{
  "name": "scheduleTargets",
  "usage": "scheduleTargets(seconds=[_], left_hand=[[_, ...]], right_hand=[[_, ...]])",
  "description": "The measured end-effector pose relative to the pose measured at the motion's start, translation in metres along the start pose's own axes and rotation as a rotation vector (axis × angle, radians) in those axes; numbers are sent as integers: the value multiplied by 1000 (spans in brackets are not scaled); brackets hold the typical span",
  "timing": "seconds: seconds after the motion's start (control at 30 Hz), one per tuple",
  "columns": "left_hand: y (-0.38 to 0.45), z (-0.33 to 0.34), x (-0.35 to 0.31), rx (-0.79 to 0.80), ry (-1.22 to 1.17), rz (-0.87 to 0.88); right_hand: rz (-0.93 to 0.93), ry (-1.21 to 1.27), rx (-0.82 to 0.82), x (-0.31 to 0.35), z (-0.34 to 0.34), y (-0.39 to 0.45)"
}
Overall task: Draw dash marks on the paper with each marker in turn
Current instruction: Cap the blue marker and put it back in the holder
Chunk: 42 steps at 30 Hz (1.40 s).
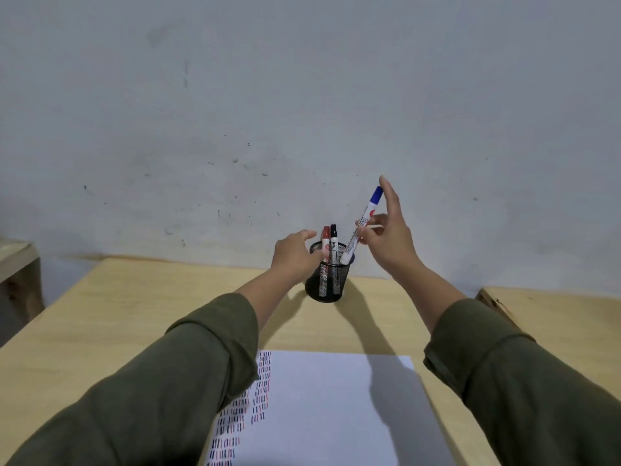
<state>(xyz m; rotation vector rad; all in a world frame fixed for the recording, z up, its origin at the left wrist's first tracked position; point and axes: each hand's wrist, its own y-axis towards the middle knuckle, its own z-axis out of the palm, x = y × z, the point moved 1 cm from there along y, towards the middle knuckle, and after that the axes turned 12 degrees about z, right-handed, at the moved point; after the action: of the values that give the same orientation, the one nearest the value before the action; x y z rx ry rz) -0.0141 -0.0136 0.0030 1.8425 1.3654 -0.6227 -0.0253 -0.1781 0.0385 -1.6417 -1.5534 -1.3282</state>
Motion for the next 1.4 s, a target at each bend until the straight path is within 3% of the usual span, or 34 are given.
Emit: scheduleTargets(seconds=[0.1, 0.3, 0.73, 1.4], left_hand=[[9, 11, 5, 20, 56, 4], [19, 18, 15, 58, 124, 23], [19, 15, 18, 91, 67, 4], [18, 16, 18, 75, 13, 8]], right_hand=[[-10, -47, -57, -3, 6, 19], [11, -203, -11, -23, 18, 37], [42, -382, 33, -51, 42, 43], [-176, -660, 5, -57, 57, 57]])
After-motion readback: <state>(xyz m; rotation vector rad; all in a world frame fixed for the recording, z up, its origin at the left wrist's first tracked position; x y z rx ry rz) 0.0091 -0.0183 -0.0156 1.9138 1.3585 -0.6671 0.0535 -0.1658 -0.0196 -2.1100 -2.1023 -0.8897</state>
